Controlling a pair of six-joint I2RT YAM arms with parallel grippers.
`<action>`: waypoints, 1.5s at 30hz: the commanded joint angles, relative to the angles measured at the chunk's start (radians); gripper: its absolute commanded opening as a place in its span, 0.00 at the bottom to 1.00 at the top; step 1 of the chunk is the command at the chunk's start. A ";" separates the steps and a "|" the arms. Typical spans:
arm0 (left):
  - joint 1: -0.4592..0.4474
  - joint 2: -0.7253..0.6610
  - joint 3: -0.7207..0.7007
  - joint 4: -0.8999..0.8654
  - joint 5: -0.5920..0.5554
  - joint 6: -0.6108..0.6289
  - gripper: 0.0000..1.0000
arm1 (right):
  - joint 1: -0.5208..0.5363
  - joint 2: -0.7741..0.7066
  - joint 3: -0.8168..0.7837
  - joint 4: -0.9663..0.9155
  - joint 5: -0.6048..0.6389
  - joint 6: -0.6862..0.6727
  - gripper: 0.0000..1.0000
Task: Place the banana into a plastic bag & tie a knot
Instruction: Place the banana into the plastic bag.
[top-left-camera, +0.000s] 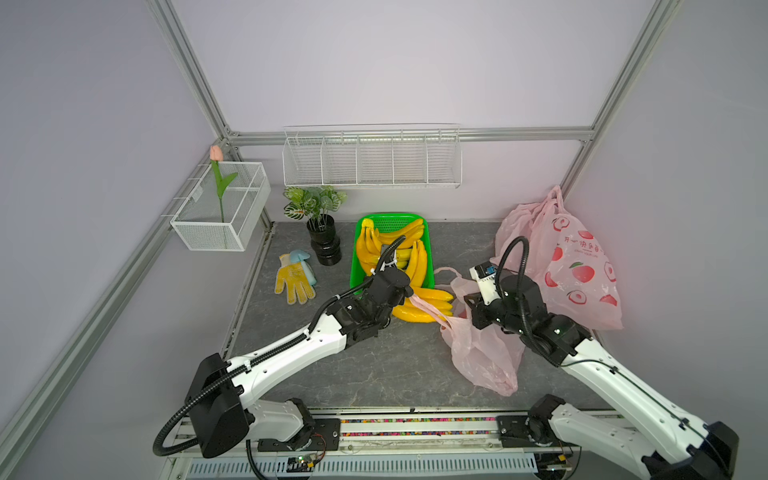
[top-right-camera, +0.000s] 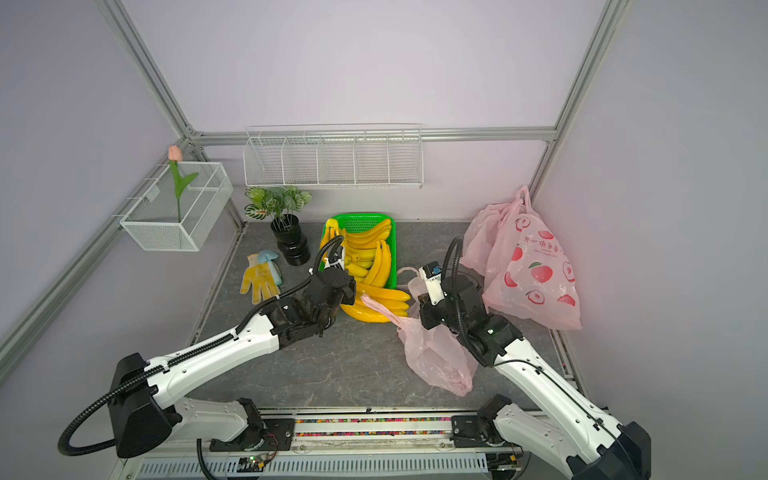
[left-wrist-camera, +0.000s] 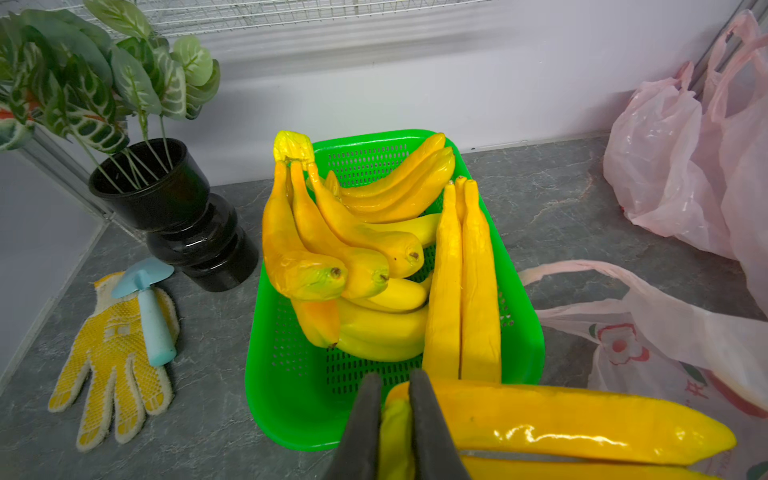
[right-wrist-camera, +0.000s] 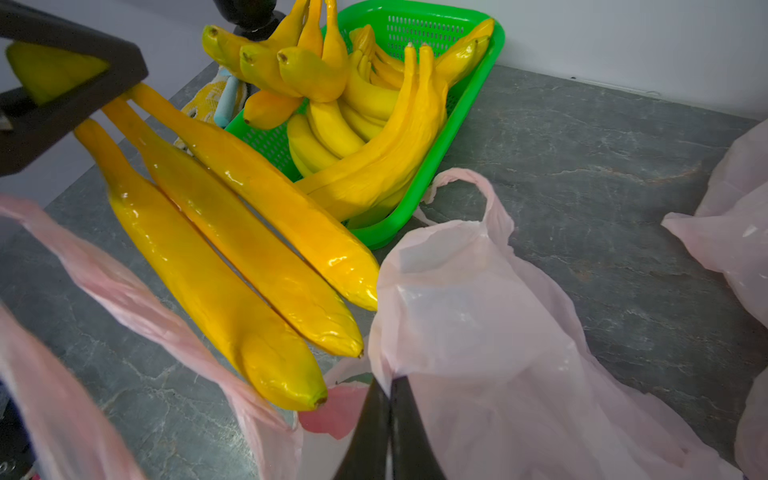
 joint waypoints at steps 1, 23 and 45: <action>-0.003 -0.025 -0.019 0.031 0.019 0.005 0.12 | -0.013 -0.021 -0.032 0.006 -0.038 0.004 0.07; -0.068 0.169 0.093 0.166 0.333 0.061 0.12 | -0.052 -0.001 -0.119 0.273 -0.348 0.076 0.07; -0.105 0.340 0.053 0.379 0.440 -0.171 0.12 | -0.179 -0.045 -0.292 0.552 -0.384 0.241 0.07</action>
